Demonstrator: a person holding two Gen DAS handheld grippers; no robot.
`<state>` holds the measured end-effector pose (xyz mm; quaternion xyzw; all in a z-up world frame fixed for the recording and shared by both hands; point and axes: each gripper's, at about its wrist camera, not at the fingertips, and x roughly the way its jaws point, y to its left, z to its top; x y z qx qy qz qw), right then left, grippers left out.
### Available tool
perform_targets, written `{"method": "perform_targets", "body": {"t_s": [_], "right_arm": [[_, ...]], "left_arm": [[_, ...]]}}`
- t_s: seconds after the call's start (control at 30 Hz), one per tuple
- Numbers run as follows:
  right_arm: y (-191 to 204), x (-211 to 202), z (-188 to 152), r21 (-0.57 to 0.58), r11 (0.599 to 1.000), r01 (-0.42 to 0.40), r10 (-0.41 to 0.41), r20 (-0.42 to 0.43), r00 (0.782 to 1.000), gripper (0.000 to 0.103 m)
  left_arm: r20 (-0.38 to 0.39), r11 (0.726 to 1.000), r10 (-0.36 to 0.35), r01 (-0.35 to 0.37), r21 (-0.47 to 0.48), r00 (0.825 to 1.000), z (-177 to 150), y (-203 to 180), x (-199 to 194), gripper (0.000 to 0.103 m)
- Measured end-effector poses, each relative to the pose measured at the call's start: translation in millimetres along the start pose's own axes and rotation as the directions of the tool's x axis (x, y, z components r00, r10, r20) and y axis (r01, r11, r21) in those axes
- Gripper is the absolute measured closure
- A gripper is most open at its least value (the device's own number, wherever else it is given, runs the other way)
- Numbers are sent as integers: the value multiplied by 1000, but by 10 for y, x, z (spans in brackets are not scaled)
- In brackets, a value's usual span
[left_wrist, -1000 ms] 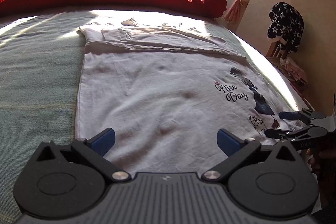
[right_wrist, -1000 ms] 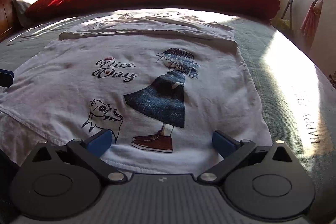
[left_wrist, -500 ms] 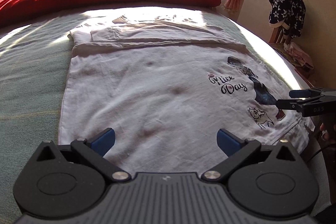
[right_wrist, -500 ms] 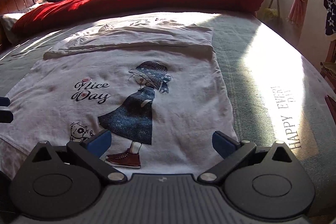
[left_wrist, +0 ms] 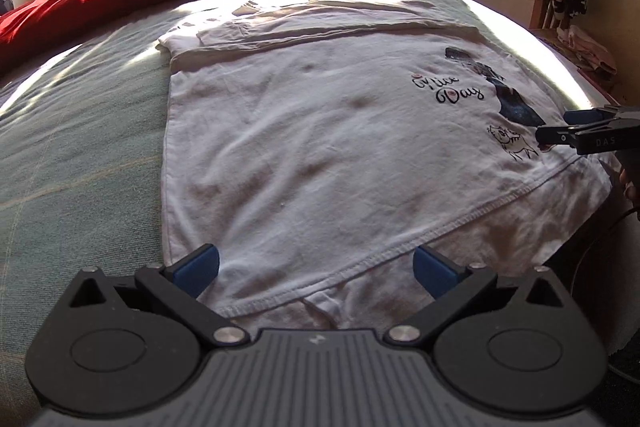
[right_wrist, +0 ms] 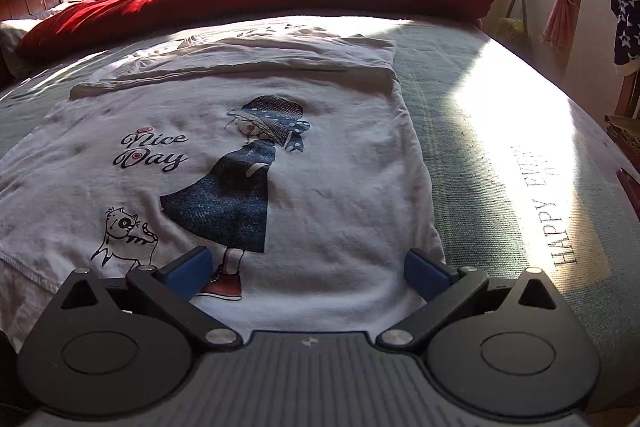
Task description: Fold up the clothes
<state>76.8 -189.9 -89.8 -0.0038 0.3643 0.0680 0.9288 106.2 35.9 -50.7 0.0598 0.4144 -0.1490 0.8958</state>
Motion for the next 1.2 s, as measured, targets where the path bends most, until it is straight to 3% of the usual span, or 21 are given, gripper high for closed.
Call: {"method": "perform_targets", "body": {"t_s": [0.37,0.47,0.63,0.8,0.83,0.93,0.97,1.0,1.13,1.2], "right_arm": [[29,-9,5,1,1000,18,-18,-7,1000,0],[26,-8,-3,1,1000,17,-17,-4,1000,0],[31,-5,-10,0,1000,20,-20,3,1000,0],[29,-8,-6,-1,1000,18,-18,3,1000,0],[25,-8,-5,0,1000,15,-15,2,1000,0],[18,-10,-14,-4,1000,10,-10,7,1000,0],[17,-6,-17,-4,1000,10,-10,9,1000,0],[17,-1,-20,-4,1000,9,-9,12,1000,0],[34,8,-26,-2,1000,17,-17,19,1000,0],[33,-1,-33,-2,1000,16,-16,23,1000,0]], "left_arm": [[-7,995,-93,93,23,996,-27,-335,156,1],[9,990,-143,143,11,990,-37,-233,33,1],[88,983,-160,166,-72,983,202,68,75,1],[47,957,-245,250,-149,968,238,202,328,1],[51,947,-270,274,-165,962,221,209,275,1],[109,892,-409,422,-159,906,141,218,6,1],[122,886,-426,441,-142,896,124,207,-69,1],[125,889,-427,441,-125,896,121,194,-116,1],[76,934,-331,338,-114,941,205,181,-1,1],[48,944,-300,304,-129,953,240,173,117,1]]}}
